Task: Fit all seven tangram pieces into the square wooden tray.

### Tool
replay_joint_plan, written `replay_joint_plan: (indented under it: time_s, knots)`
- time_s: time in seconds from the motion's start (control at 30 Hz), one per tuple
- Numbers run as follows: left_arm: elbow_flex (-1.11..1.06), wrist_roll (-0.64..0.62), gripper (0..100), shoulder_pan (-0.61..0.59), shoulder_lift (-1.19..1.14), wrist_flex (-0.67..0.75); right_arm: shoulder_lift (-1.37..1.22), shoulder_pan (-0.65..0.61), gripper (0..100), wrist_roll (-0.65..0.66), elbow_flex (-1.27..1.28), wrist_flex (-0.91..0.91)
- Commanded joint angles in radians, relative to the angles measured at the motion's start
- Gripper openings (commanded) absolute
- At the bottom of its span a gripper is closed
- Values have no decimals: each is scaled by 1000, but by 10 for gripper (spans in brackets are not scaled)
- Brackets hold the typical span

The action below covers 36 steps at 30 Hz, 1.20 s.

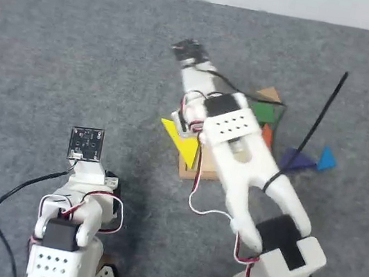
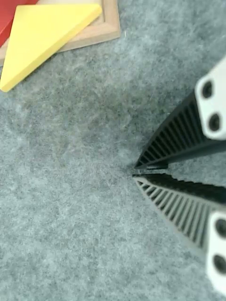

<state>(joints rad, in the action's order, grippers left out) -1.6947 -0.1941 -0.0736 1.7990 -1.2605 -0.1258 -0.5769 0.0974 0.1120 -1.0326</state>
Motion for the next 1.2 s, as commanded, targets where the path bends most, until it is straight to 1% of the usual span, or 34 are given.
replay_joint_plan:
  time_s: [0.0, 0.13, 0.23, 0.4, 0.6, 0.7, 0.83, 0.9, 1.07, 1.17]
  knots:
    - [12, 11, 14, -6, 20, -2, 27, -56, 65, 115, -3, 91]
    - [12, 11, 14, -6, 20, -2, -13, -111, 65, 180, 40, 199]
    - [12, 11, 14, -6, 20, -2, -38, -156, 65, 201, 83, 271]
    - [12, 11, 14, -6, 20, -2, -94, -171, 64, 238, 123, 364]
    - [12, 11, 14, -6, 20, -2, -188, -159, 63, 249, 118, 392]
    - [12, 11, 14, -6, 20, -2, -211, -122, 65, 244, 118, 410]
    - [12, 11, 14, -6, 20, -2, -216, -62, 65, 166, 118, 463]
    - [12, 11, 14, -6, 20, -2, -216, -45, 65, 164, 118, 476]
    - [12, 11, 14, -6, 20, -2, -214, -44, 65, 161, 118, 473]
    - [12, 11, 14, -6, 20, -2, -168, -45, 64, 158, 126, 460]
